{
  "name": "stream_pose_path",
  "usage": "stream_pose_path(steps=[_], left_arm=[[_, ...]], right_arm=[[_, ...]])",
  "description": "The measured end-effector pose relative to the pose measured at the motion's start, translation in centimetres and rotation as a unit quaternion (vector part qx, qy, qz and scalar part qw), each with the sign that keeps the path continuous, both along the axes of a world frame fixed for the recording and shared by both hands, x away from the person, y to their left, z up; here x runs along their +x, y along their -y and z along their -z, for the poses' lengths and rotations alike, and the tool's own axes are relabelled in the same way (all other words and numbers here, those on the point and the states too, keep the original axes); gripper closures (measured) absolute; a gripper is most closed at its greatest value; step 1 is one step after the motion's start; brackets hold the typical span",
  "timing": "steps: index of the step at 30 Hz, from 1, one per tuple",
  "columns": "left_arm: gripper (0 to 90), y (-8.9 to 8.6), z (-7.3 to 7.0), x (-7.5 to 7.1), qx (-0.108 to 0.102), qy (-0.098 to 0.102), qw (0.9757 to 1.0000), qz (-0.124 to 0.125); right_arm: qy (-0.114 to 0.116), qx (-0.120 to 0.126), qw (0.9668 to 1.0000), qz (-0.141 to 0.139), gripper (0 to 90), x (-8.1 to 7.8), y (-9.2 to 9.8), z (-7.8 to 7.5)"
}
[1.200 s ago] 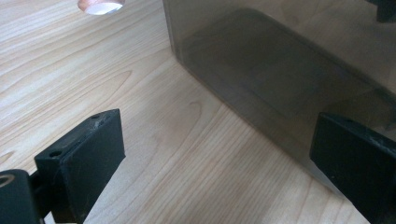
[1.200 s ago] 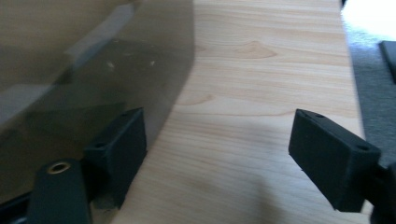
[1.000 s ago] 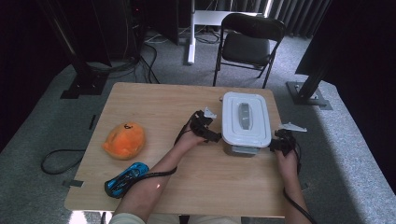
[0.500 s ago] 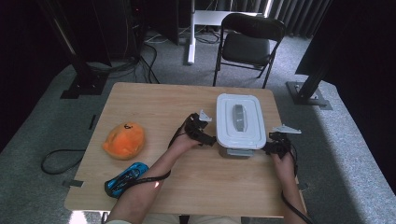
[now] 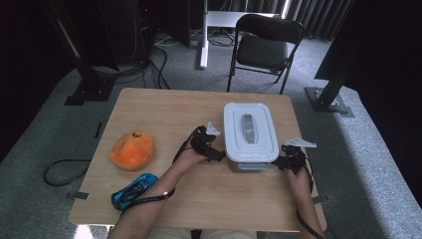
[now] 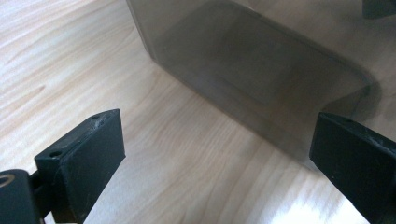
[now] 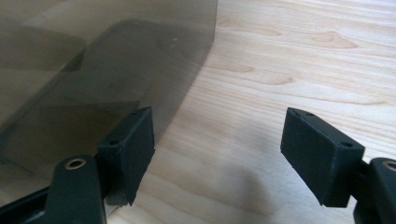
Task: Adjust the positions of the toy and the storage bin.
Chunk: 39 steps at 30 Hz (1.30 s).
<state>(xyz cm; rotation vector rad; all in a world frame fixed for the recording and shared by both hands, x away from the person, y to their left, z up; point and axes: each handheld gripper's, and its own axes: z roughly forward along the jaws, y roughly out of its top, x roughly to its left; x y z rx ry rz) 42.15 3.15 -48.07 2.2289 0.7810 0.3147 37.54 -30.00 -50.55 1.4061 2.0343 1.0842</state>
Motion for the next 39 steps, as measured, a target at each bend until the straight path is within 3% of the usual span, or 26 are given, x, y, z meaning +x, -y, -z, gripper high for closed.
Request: stream_pose_path(steps=[6, 14, 16, 19, 22, 25, 27, 30, 33, 39], left_arm=[[3.8, -0.6, 0.3, -1.0, 0.011, -0.006, 0.9998, 0.013], [3.7, -1.4, 1.4, -1.2, -0.003, -0.006, 1.0000, 0.004], [3.7, -1.5, 1.9, -0.9, 0.000, -0.007, 0.9999, -0.008], [3.7, -2.0, 2.6, -0.2, 0.005, -0.010, 0.9996, -0.024], [3.7, -2.3, 2.8, 0.6, -0.001, -0.016, 0.9992, -0.037], [3.7, -2.5, 2.9, 1.4, -0.014, -0.019, 0.9989, -0.040], [3.7, -2.4, 3.0, 2.0, -0.009, -0.022, 0.9989, -0.041], [3.7, -2.1, 2.8, 2.7, -0.007, -0.021, 0.9989, -0.042], [3.7, -1.7, 2.4, 3.2, -0.016, -0.015, 0.9986, -0.048], [3.7, -1.3, 1.6, 3.6, -0.020, -0.004, 0.9984, -0.053]], right_arm=[[0.005, 0.007, 0.9999, -0.010, 25.7, -1.3, -0.5, 0.0], [0.001, 0.010, 0.9998, -0.015, 21.6, -2.0, -0.7, 0.2], [-0.004, 0.016, 0.9998, -0.015, 19.8, -1.7, -0.5, 0.4], [-0.012, -0.003, 0.9999, -0.006, 18.8, -0.9, -0.5, 0.8], [-0.020, -0.005, 0.9998, 0.006, 18.1, 0.2, -0.2, 1.2], [-0.025, 0.007, 0.9995, 0.016, 18.1, 1.5, 0.3, 1.4], [-0.025, 0.022, 0.9993, 0.020, 18.0, 2.3, 0.6, 1.3], [-0.023, 0.031, 0.9990, 0.023, 18.0, 3.1, 0.8, 1.0], [-0.023, 0.022, 0.9991, 0.029, 18.1, 4.2, 0.9, 0.4], [-0.021, 0.023, 0.9994, 0.019, 17.4, 4.6, 0.5, 0.0]])
